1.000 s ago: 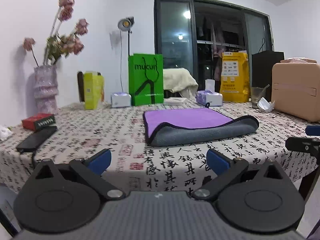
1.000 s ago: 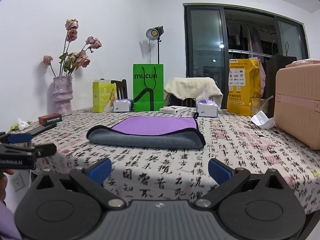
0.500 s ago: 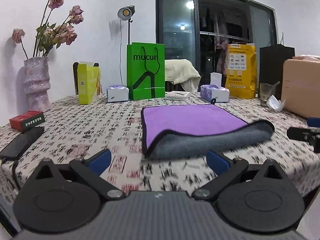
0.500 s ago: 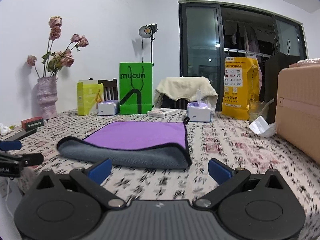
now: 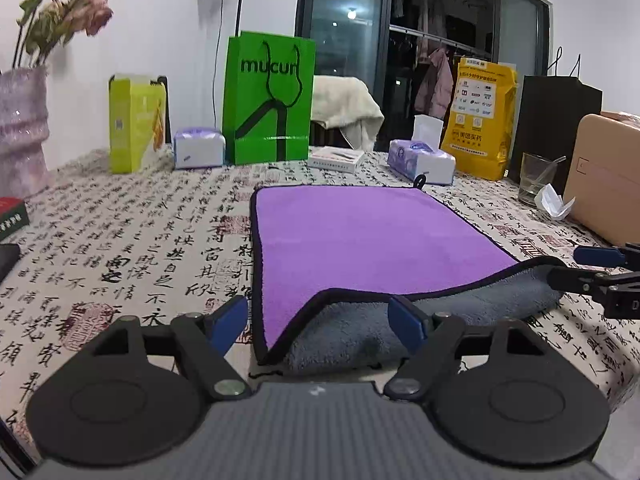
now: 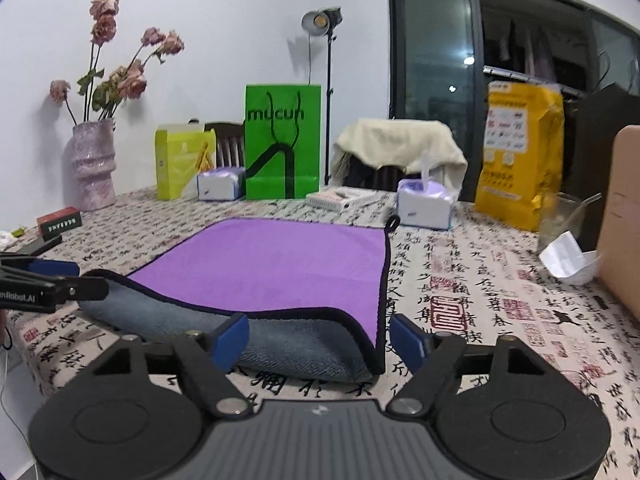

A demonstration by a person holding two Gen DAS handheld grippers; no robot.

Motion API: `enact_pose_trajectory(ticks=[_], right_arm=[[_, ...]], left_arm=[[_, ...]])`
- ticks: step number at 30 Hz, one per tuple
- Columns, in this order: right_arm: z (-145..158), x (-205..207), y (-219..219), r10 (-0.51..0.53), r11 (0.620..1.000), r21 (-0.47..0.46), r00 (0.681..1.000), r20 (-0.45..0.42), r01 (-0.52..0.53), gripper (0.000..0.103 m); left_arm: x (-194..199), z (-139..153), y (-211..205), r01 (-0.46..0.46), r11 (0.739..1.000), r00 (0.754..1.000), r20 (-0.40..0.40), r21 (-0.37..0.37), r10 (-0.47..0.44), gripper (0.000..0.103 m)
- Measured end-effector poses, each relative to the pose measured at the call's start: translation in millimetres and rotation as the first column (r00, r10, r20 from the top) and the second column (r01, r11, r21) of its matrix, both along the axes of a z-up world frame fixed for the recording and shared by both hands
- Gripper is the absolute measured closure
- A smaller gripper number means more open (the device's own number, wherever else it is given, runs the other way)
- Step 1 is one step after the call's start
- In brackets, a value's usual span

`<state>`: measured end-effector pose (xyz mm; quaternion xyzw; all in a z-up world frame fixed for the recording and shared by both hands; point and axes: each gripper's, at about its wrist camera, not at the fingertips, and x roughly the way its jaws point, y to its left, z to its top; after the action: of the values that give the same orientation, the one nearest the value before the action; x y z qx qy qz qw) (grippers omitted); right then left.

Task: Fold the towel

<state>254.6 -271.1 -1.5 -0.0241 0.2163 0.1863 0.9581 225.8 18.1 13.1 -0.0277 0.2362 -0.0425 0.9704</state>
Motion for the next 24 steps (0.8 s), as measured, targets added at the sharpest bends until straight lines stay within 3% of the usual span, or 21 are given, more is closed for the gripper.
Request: enact_pose_trajectory(ticks=[2, 4, 6, 9, 13, 17, 24], right_arm=[[-2, 9, -1, 0.013, 1.0, 0.003, 1.0, -0.017, -0.013, 0.027], [-2, 20, -2, 0.028, 1.0, 0.006, 0.999, -0.032, -0.028, 0.027], [-1, 27, -5, 0.051, 0.999, 0.019, 0.998, -0.048, -0.05, 0.035], [-2, 38, -8, 0.094, 0.995, 0.046, 0.99, -0.101, -0.09, 0.061], [-4, 42, -8, 0.112, 0.994, 0.031, 0.985, -0.133, -0.109, 0.095], [-1, 45, -5, 0.096, 0.995, 0.003, 0.988, -0.119, -0.096, 0.096], [10, 66, 1, 0.09, 0.993, -0.071, 0.993, -0.071, -0.095, 0.097]], left_arm=[[5, -1, 1, 0.015, 1.0, 1.0, -0.014, -0.007, -0.015, 0.033], [9, -3, 0, 0.038, 0.999, 0.999, -0.032, 0.006, -0.038, 0.046], [13, -6, -2, 0.059, 0.998, 0.997, -0.058, 0.033, -0.057, 0.069], [13, -8, -2, 0.088, 0.995, 0.994, -0.071, 0.049, -0.085, 0.085], [13, -7, -1, 0.087, 0.994, 0.994, -0.069, 0.066, -0.083, 0.09], [21, -5, -6, 0.095, 0.99, 0.994, -0.069, 0.101, -0.088, 0.096], [55, 10, -5, 0.086, 0.988, 0.995, -0.05, 0.127, -0.081, 0.096]])
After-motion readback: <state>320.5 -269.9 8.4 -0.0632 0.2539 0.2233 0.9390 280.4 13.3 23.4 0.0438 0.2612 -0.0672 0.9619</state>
